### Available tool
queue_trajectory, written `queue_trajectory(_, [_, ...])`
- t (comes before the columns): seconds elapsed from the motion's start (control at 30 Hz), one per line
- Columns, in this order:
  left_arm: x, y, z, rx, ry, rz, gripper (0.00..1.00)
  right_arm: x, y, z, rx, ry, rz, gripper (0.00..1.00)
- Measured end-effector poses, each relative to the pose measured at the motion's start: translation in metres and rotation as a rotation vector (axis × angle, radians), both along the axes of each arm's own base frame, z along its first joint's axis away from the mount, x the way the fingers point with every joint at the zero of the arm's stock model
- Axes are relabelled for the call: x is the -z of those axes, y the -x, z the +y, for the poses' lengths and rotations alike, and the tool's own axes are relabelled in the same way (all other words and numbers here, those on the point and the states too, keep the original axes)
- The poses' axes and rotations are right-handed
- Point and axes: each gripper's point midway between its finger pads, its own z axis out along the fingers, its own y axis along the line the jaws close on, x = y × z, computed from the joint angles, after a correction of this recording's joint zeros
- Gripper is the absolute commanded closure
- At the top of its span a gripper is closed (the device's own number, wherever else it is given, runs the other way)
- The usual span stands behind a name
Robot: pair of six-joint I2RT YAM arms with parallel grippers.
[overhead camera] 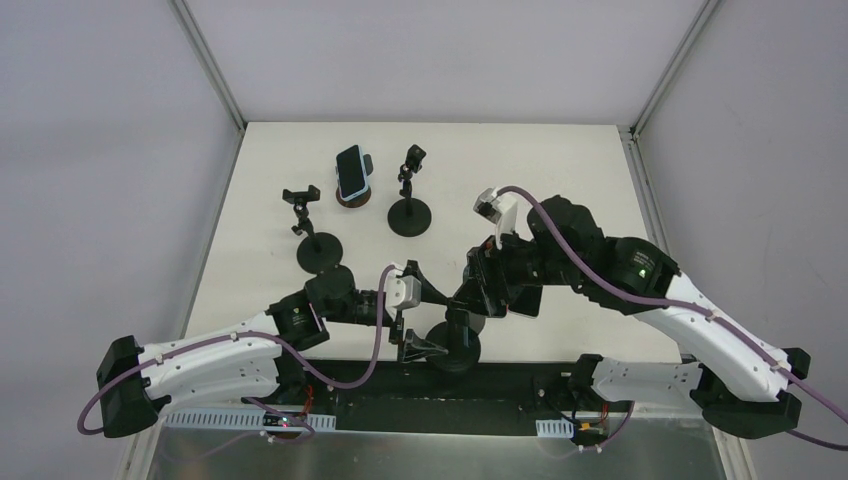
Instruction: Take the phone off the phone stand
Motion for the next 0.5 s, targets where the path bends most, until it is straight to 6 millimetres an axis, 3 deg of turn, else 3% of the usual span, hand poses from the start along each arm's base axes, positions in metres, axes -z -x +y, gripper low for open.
queue_trajectory(0.23, [-0.013, 0.003, -0.003, 0.001, 0.024, 0.067, 0.01, 0.014, -0.003, 0.011, -0.014, -0.03, -0.069, 1.0])
queue_trajectory(0.5, [-0.04, 0.0, -0.009, -0.015, 0.116, 0.122, 0.01, 0.014, -0.006, 0.018, -0.034, -0.041, -0.147, 1.0])
